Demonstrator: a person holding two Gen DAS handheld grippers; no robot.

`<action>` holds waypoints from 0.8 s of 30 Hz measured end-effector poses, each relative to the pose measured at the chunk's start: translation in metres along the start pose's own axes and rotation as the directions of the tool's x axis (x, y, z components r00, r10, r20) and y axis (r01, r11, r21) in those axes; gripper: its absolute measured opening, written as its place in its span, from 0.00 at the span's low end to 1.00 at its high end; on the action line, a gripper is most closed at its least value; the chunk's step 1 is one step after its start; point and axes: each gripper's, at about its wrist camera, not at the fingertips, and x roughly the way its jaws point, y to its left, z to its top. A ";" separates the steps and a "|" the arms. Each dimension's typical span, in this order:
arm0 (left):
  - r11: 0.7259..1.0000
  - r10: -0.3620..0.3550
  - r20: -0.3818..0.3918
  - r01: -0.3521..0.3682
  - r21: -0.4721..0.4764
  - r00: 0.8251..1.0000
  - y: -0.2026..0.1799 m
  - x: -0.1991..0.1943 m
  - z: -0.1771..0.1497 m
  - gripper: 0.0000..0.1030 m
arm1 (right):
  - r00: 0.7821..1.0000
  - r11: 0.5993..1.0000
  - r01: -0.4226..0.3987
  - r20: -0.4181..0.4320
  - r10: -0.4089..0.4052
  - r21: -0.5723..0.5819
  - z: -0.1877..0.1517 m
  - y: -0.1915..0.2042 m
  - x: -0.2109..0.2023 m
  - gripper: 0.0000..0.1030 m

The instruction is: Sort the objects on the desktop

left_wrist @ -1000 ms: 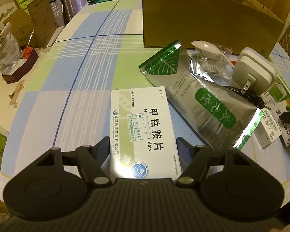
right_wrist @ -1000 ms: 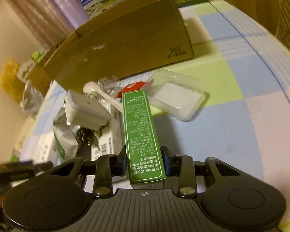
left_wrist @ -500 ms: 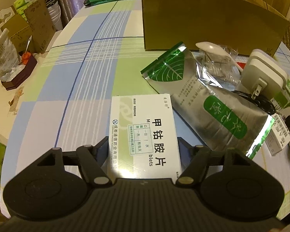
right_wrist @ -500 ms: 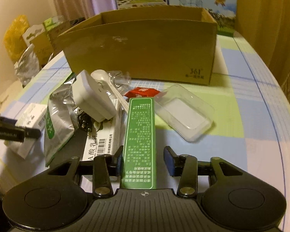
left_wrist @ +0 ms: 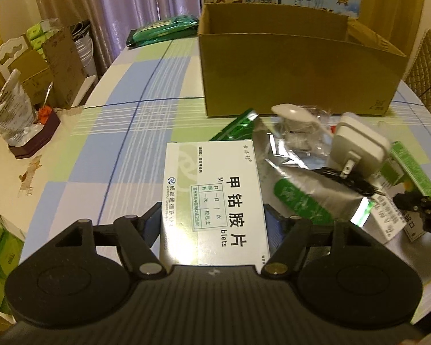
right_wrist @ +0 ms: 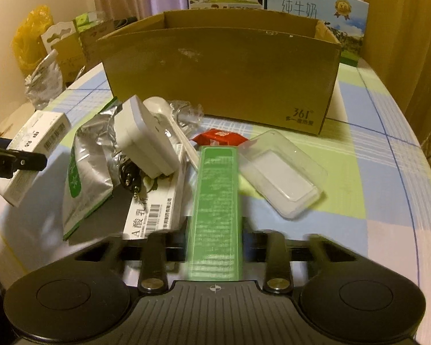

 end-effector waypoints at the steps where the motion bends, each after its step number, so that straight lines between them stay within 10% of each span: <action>1: 1.000 -0.007 0.001 0.007 0.002 1.000 -0.002 -0.001 -0.001 0.65 | 1.000 1.000 0.007 0.002 -0.007 -0.003 -0.001 0.000 -0.001 0.27; 24: 0.996 -0.088 0.089 0.085 0.036 0.992 -0.020 -0.046 0.015 0.65 | 0.984 0.998 0.043 0.170 -0.049 0.038 0.013 0.004 -0.063 0.27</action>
